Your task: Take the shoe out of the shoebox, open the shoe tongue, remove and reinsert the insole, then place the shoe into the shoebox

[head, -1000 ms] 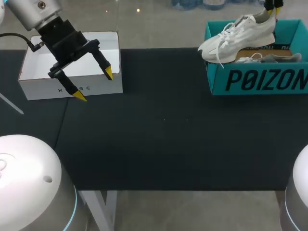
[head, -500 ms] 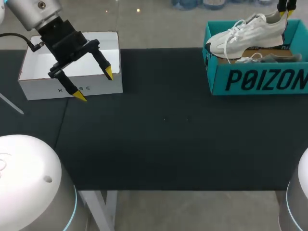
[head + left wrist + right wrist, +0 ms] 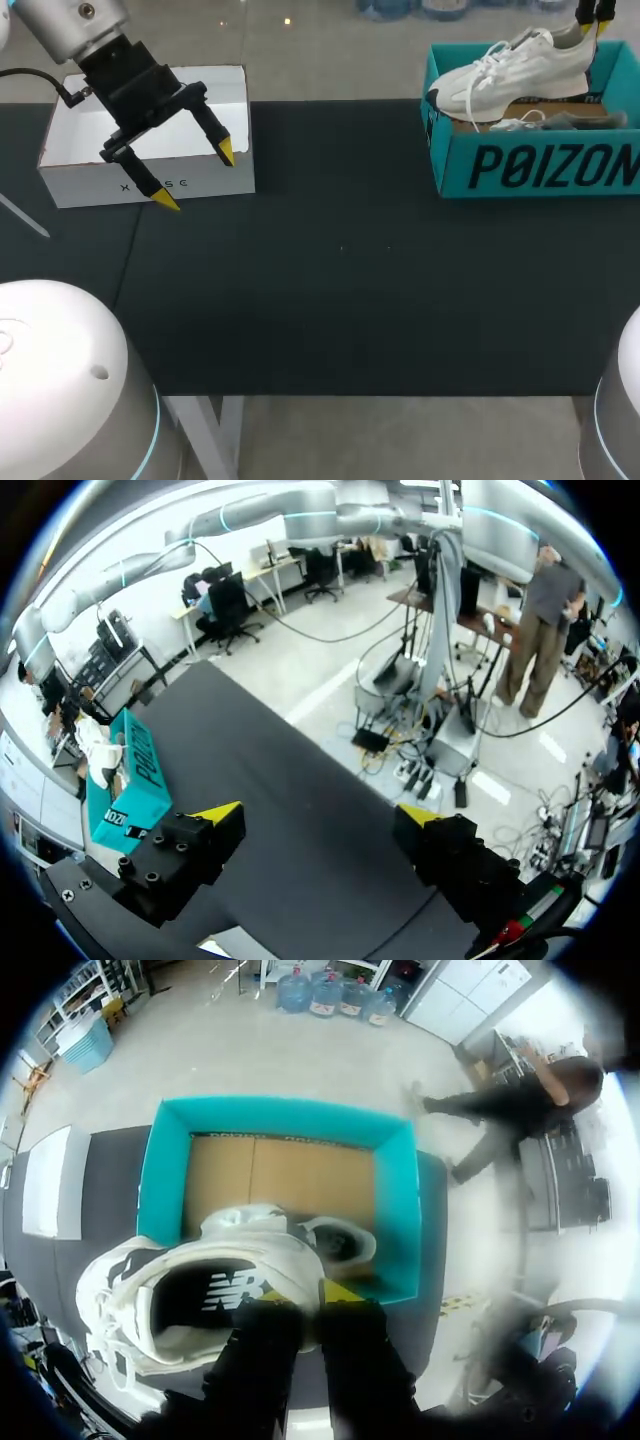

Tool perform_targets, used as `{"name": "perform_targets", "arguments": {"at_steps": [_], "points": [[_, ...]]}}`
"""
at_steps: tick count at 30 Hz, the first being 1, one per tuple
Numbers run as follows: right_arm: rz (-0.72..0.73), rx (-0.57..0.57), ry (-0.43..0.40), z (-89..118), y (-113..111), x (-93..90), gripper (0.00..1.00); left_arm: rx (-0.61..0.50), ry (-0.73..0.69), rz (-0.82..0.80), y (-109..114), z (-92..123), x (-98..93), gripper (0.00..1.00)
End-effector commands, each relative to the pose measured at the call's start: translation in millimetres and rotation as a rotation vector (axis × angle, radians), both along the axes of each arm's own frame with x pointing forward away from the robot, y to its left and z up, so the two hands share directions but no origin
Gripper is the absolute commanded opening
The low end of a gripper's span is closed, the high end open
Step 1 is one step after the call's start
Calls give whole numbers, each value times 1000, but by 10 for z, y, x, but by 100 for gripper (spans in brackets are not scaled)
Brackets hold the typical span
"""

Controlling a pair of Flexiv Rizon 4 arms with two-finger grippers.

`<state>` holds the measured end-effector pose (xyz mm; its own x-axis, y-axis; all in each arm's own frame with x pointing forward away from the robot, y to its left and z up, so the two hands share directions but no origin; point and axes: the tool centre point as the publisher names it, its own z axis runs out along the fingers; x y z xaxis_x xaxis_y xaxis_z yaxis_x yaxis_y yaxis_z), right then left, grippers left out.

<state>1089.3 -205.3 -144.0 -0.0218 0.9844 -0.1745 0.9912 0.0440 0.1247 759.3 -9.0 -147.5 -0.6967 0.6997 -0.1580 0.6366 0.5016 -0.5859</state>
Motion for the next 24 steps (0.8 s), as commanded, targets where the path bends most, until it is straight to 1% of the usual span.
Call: {"name": "perform_targets", "arguments": {"at_steps": [1,4,7,11,13,14,17,20,22,24], "points": [[-39,-1,-1,22,-31,153,0,3,1,-1,1,1,5,100],[-93,-8,-15,16,-134,328,0,3,1,-1,1,1,5,100],[-170,-5,-19,-24,-300,551,0,3,1,-1,1,1,5,100],[-256,-3,-20,-150,-520,782,0,3,1,-1,1,1,5,100],[-284,4,-8,-236,-619,857,0,3,1,-1,1,1,5,100],[-290,12,3,-276,-662,878,0,3,1,-1,1,1,5,100],[-322,-1,-7,-395,-766,905,0,3,1,-1,1,1,5,100],[-355,-31,-44,-518,-860,937,0,3,1,-1,1,1,5,100],[-368,-8,-33,-585,-933,949,0,3,1,-1,1,1,5,100],[-390,-11,-46,-645,-986,952,0,3,1,-1,1,1,5,100]]}}
